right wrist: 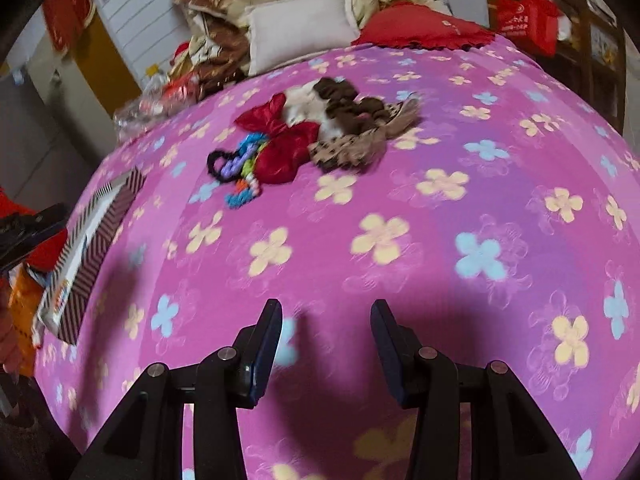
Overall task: Organize jewelry
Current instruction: 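Move both tools back to the jewelry pile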
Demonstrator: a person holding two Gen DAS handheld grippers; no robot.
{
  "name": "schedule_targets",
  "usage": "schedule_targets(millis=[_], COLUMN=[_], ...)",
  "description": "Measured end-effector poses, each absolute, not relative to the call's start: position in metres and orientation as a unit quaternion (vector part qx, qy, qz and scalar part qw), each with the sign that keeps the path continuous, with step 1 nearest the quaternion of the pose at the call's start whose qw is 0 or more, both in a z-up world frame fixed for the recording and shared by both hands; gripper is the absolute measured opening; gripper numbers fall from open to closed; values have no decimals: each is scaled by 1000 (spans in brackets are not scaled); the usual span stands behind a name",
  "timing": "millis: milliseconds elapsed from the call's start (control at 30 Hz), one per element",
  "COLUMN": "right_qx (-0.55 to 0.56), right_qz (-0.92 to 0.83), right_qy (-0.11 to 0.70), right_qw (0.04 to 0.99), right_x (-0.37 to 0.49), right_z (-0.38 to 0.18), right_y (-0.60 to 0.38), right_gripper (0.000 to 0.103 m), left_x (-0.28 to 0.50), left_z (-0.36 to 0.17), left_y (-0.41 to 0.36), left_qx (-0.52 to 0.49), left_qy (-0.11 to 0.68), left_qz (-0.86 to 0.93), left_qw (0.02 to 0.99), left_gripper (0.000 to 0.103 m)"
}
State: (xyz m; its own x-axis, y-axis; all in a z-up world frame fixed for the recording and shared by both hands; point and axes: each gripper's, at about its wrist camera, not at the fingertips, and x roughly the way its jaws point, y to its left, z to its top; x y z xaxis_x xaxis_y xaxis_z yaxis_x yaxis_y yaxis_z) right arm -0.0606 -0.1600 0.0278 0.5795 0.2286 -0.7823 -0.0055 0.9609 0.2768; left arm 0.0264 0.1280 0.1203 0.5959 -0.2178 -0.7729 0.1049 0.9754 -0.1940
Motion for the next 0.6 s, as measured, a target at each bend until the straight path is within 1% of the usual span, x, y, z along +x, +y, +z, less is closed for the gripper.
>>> schedule_targets(millis=[167, 400, 600], right_qx=[127, 162, 164], right_qz=[78, 94, 99], right_qy=[439, 429, 429], right_qw=[886, 884, 883], right_x=[-43, -40, -44], right_z=[28, 20, 16], right_y=[-173, -191, -196], right_gripper=[44, 44, 44], left_x=[78, 150, 178], left_z=[112, 79, 53], left_y=[56, 1, -29], left_qx=[-43, -62, -60], left_qy=[466, 509, 532], left_qz=[-120, -133, -134], left_qw=[876, 848, 834], left_gripper=[39, 39, 39])
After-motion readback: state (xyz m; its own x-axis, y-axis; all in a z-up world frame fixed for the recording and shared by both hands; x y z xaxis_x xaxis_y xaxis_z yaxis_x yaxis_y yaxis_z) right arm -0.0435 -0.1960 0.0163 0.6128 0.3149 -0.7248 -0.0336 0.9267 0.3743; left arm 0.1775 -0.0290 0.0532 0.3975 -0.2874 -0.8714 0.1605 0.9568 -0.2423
